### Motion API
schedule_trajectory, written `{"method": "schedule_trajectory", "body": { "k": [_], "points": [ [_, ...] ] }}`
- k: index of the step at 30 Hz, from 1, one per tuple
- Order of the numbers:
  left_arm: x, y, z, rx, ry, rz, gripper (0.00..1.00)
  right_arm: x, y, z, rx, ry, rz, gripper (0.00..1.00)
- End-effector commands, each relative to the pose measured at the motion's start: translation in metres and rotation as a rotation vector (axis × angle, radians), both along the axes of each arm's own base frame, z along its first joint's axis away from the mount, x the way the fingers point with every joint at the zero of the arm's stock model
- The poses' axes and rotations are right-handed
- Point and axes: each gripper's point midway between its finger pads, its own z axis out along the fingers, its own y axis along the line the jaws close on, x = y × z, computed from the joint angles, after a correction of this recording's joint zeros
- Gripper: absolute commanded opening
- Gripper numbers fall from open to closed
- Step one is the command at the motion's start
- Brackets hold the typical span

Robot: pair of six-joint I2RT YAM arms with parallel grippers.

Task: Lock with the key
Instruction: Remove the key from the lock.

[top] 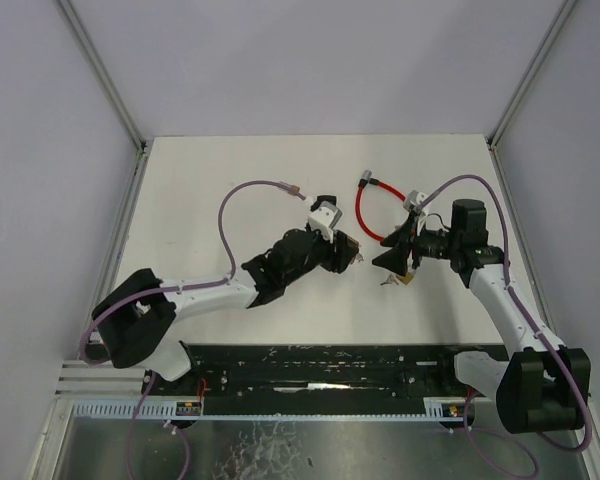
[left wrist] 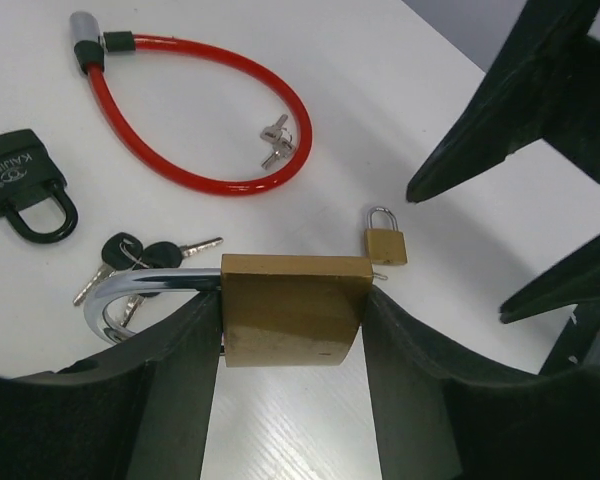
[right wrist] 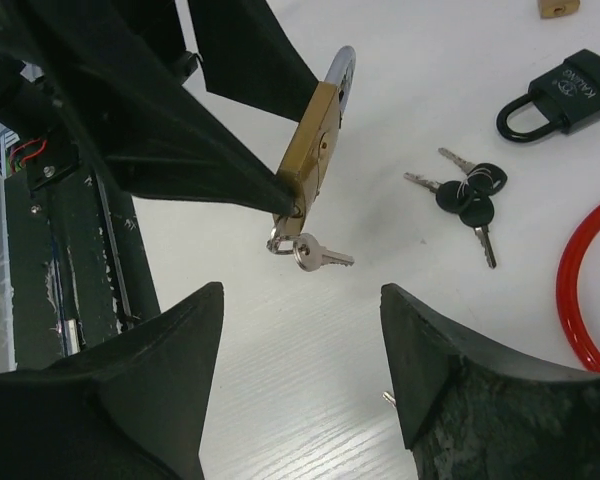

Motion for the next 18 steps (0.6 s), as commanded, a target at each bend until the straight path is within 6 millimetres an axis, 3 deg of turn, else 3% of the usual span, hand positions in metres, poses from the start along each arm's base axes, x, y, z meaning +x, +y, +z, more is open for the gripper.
{"method": "schedule_trajectory", "body": {
  "k": [1,8,18],
  "points": [
    [0.016,-0.014,0.066,-0.159,-0.244,0.1,0.0,-0.001,0.002,-0.004,-0.011,-0.029,0.024,0.68],
    [0.01,-0.027,0.051,-0.148,-0.247,0.091,0.0,-0.003,0.007,-0.012,-0.025,-0.014,0.037,0.54],
    [0.006,-0.03,0.047,-0.16,-0.24,0.085,0.0,0.001,0.013,-0.031,-0.096,0.002,0.041,0.37]
  ]
}}
